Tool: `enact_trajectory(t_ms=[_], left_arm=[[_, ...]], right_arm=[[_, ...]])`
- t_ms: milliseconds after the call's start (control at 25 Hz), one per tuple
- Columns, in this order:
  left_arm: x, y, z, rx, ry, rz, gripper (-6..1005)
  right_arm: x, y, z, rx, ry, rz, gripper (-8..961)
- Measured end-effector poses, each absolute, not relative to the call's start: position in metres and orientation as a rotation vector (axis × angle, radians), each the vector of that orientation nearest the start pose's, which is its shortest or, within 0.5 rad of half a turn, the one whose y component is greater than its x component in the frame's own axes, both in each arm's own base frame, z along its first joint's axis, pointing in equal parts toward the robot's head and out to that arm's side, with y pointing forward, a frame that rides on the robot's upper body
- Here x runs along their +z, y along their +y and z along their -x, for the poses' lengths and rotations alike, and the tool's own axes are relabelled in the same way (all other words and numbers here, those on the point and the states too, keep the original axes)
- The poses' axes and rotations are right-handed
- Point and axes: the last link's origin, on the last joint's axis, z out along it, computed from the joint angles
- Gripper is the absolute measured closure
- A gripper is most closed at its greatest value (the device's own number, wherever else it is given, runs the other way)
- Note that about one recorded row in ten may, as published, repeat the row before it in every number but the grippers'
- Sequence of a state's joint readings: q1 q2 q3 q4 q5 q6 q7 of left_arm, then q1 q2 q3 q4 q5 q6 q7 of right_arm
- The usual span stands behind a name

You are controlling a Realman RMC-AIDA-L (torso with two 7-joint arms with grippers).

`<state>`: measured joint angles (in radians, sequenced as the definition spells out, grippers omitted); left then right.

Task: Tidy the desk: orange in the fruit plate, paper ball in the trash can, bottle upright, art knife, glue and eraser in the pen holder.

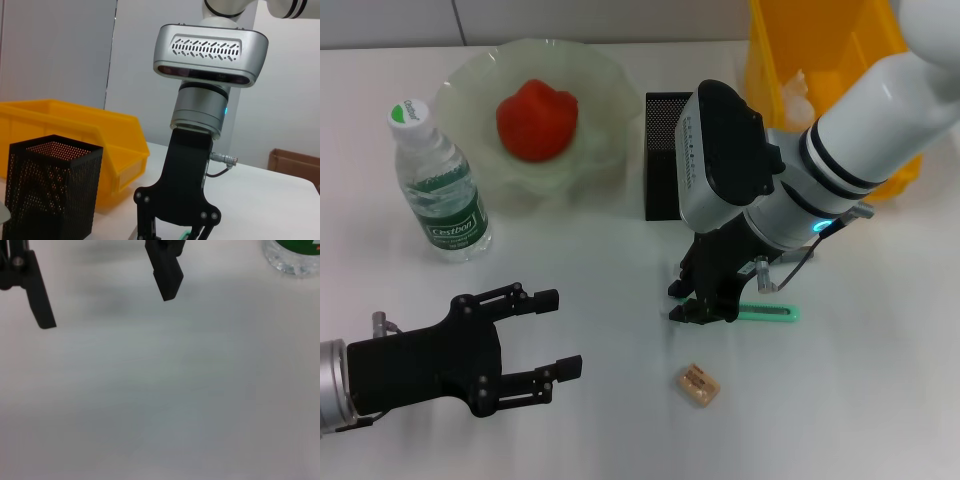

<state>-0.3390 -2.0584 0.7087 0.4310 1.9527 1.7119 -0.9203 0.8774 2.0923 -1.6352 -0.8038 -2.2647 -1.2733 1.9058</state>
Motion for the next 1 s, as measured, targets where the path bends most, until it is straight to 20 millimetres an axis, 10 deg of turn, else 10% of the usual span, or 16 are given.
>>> enact_trajectory(t_ms=[1000], left_arm=[[-0.0251, 0.2353, 0.3085, -0.866, -0.427, 2.765, 216]], right_arm=[[-0.1066, 0.3569, -0.1520, -0.542, 0.001, 3.103, 592]])
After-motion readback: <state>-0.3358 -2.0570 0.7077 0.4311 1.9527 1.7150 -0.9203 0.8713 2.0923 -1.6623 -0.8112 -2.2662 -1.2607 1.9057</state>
